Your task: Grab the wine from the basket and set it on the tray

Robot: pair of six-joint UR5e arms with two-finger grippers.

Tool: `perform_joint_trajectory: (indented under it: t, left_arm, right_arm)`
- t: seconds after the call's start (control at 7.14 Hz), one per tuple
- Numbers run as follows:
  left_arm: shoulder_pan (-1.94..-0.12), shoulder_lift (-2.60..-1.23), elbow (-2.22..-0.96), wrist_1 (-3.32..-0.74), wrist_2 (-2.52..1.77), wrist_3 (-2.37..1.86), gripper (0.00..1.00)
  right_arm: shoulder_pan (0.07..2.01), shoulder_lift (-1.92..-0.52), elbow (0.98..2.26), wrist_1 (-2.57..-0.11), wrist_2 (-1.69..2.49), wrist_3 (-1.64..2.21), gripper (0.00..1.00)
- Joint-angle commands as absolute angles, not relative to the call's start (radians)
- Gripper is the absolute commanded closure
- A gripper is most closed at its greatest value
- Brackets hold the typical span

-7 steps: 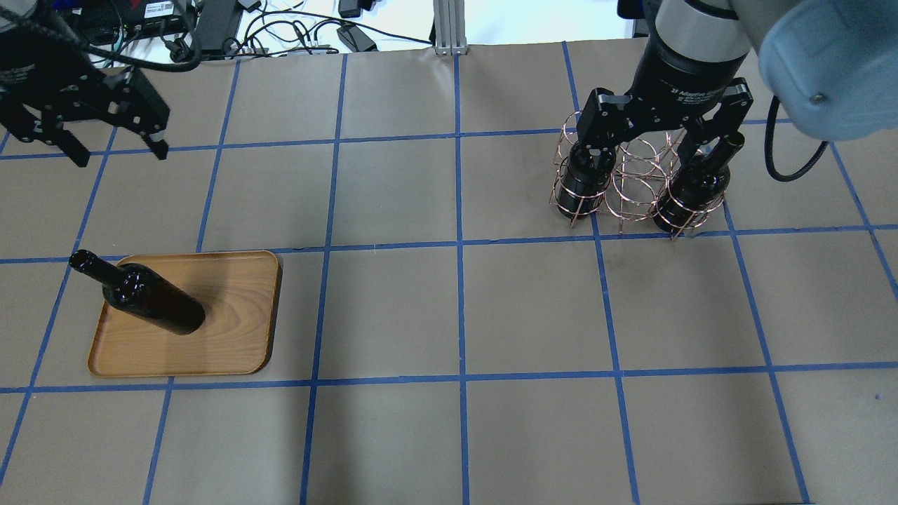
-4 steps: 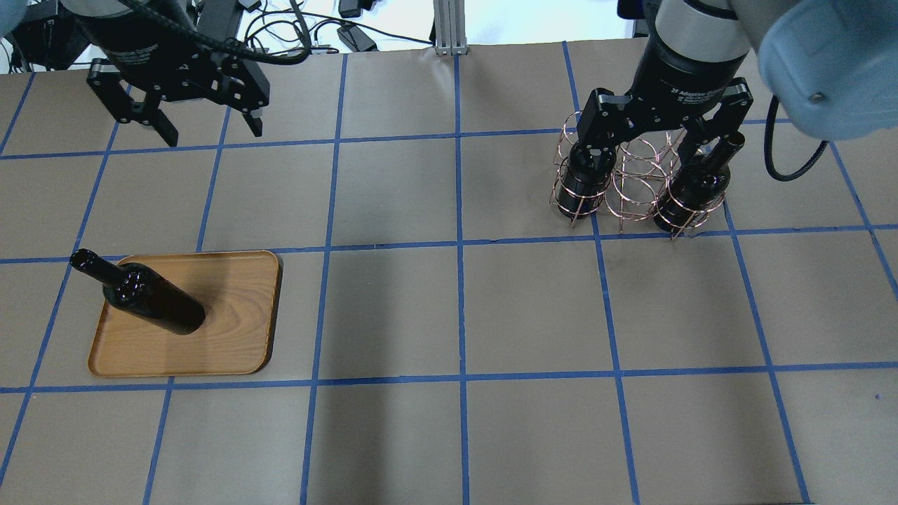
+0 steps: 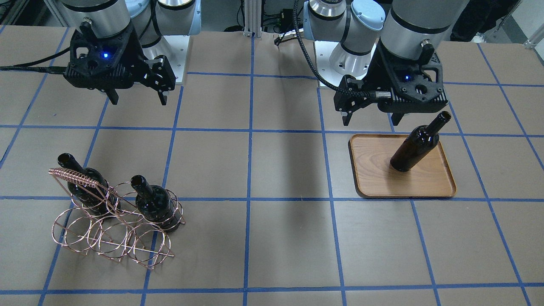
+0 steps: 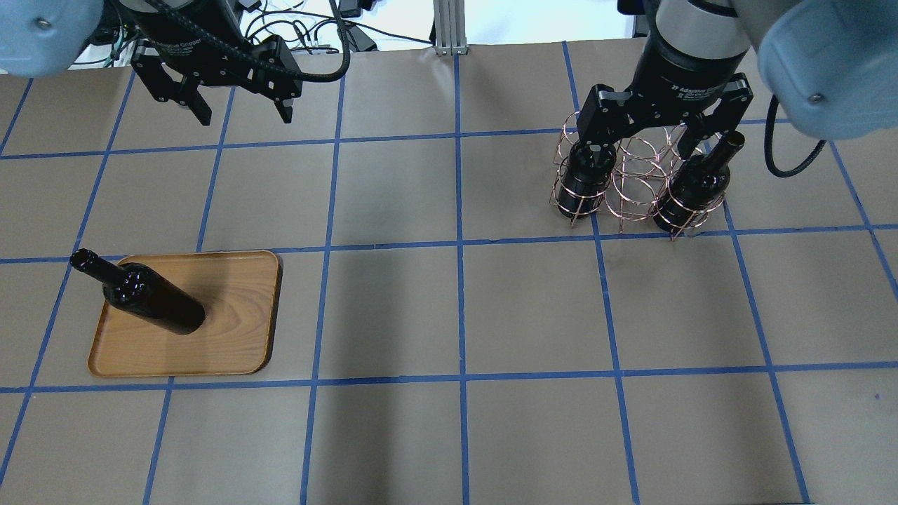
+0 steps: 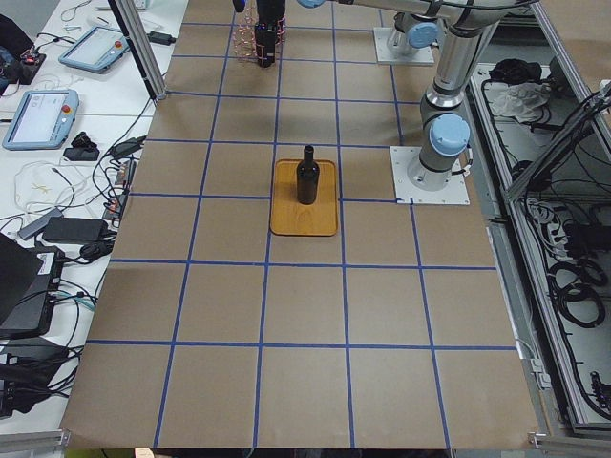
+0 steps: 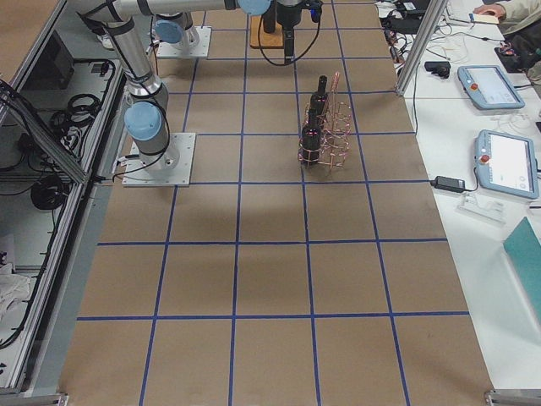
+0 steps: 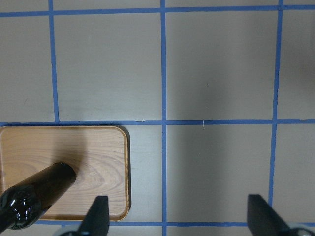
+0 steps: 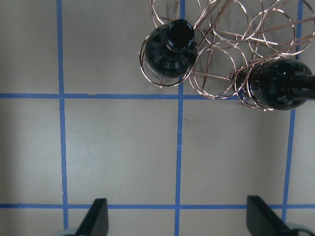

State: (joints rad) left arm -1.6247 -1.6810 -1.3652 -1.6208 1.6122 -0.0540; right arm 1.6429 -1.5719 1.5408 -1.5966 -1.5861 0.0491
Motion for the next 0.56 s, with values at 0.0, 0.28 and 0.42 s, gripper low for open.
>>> perform_joint_trajectory:
  t: [0.0, 0.28, 0.42]
  left_arm:
    - [-1.626, -1.681, -1.367, -1.618, 1.611, -0.051, 0.0]
    - [-1.631, -1.681, -1.368, -1.62, 1.612, -0.051, 0.0]
    - [-1.631, -1.681, -1.368, -1.62, 1.612, -0.051, 0.0]
  right_arm:
    - [1.643, -1.566, 1.54, -1.684, -1.588, 0.044, 0.0]
    - [1.643, -1.566, 1.54, -1.669, -1.588, 0.044, 0.0]
    - [1.643, -1.566, 1.54, -1.64, -1.586, 0.048, 0.0]
